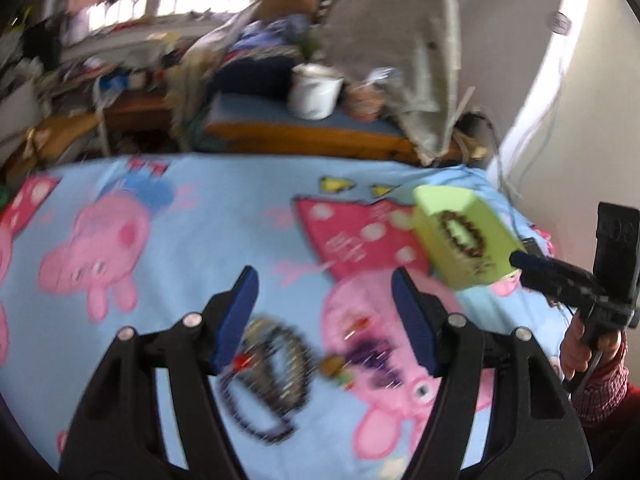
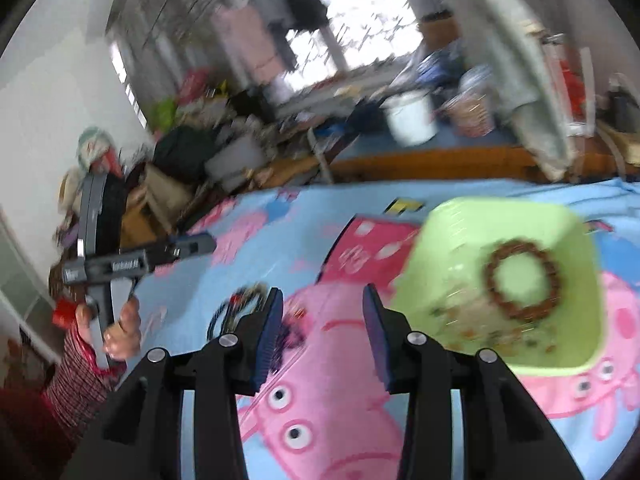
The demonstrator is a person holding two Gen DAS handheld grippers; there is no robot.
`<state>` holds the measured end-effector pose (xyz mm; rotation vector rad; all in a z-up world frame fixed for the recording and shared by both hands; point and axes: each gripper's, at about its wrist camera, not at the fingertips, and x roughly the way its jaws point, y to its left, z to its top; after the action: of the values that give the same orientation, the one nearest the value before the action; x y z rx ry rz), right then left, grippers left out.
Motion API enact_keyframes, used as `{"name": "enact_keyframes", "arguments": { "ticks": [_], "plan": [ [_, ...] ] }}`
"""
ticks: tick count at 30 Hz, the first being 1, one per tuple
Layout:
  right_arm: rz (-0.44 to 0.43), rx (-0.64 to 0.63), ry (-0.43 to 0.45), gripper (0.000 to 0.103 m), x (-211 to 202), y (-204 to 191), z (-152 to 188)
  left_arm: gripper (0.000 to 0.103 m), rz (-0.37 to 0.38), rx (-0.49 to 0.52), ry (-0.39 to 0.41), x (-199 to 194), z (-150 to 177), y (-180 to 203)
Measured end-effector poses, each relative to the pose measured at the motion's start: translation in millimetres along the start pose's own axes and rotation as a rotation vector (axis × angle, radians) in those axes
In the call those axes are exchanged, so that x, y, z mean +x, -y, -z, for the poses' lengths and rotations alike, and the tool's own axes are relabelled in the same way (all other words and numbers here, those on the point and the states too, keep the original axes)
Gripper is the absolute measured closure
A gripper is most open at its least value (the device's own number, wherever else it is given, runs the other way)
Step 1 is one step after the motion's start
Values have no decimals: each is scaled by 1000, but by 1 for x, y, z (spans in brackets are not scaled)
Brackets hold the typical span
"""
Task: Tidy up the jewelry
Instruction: 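Grasp the dark purple bead necklace with the right tool and lift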
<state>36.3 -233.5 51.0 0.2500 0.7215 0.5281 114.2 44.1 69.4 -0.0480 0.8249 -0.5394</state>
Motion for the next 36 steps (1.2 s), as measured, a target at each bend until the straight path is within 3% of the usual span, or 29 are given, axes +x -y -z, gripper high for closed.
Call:
{"name": "enact_keyframes", "arguments": {
  "ticks": [6,13,16,18,27,35,36],
  "plan": [
    [-15,-35,-161,103,63,-25,22,44,-9,-77,-28,5,31,-35],
    [-22,-56,-247,103,102,-40,31,67,40,-77,-89,19,56,-38],
    [-4,-83,-279,103,111,-44,35,80,21,-28,-141,32,65,-28],
    [1,-84,-273,103,105,-43,37,87,0,-3,-163,38,70,-24],
    [-22,24,-160,103,21,-17,62,87,-36,-4,-153,10,90,-29],
    [139,160,-50,103,-57,30,95,87,41,107,-77,-15,78,19],
    [160,180,-35,103,-67,36,100,82,63,135,-75,-14,76,31]
  ]
}}
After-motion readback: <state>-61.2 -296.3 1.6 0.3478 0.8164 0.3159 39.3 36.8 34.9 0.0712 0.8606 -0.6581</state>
